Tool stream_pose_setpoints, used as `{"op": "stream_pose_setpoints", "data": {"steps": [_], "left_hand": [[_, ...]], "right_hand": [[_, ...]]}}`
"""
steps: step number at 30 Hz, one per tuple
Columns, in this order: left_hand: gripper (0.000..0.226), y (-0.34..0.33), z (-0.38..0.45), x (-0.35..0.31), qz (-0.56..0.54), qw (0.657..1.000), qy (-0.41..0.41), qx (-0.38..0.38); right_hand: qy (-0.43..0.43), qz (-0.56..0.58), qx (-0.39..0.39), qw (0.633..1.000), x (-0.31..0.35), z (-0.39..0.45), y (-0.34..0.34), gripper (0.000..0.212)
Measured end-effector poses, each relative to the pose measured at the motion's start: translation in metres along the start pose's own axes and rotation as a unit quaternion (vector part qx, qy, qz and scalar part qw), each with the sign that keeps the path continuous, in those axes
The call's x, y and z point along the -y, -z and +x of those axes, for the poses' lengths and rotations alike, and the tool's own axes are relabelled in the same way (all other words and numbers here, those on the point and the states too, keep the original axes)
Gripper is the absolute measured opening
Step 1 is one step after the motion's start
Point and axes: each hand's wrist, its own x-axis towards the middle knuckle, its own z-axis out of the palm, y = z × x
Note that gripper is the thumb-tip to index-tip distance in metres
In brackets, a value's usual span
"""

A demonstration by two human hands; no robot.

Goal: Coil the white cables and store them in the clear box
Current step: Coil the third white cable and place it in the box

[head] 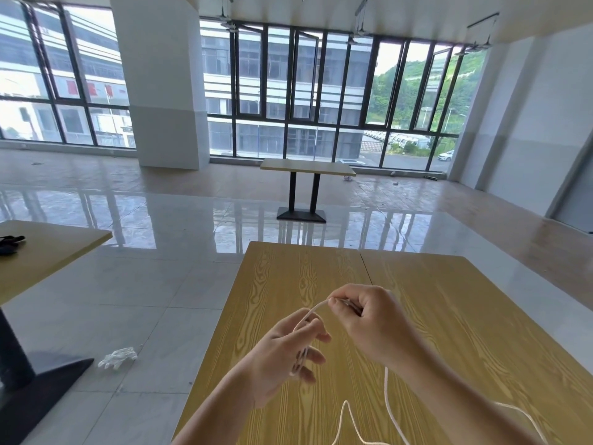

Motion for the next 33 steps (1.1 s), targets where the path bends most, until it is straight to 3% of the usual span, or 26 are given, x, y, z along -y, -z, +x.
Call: {"op": "stream_pose_setpoints", "data": {"steps": [8, 17, 21, 27, 33], "left_hand": [[0.035, 0.014, -0.003, 0.0, -0.113, 0.991, -0.044, -0.063], [0.043, 0.022, 0.004, 0.002, -0.134, 0.974, -0.061, -0.172], [0.042, 0.021, 0.009, 0.002, -0.144, 0.961, -0.06, -0.227], [0.039, 0.017, 0.016, -0.005, -0.225, 0.95, -0.044, -0.213], [0.037, 0.017, 0.024, -0.001, -0.219, 0.95, -0.006, -0.221]], "right_hand": [[-0.037, 0.041, -0.019, 0.998, -0.023, 0.006, 0.012, 0.014], [-0.018, -0.075, -0.052, 0.996, -0.045, 0.006, 0.022, 0.011], [-0.016, -0.107, -0.033, 0.994, -0.044, 0.003, 0.015, 0.014], [-0.02, -0.166, 0.067, 0.984, -0.037, -0.011, -0.004, 0.018], [-0.02, -0.198, 0.118, 0.973, -0.023, -0.019, -0.004, 0.022]]}}
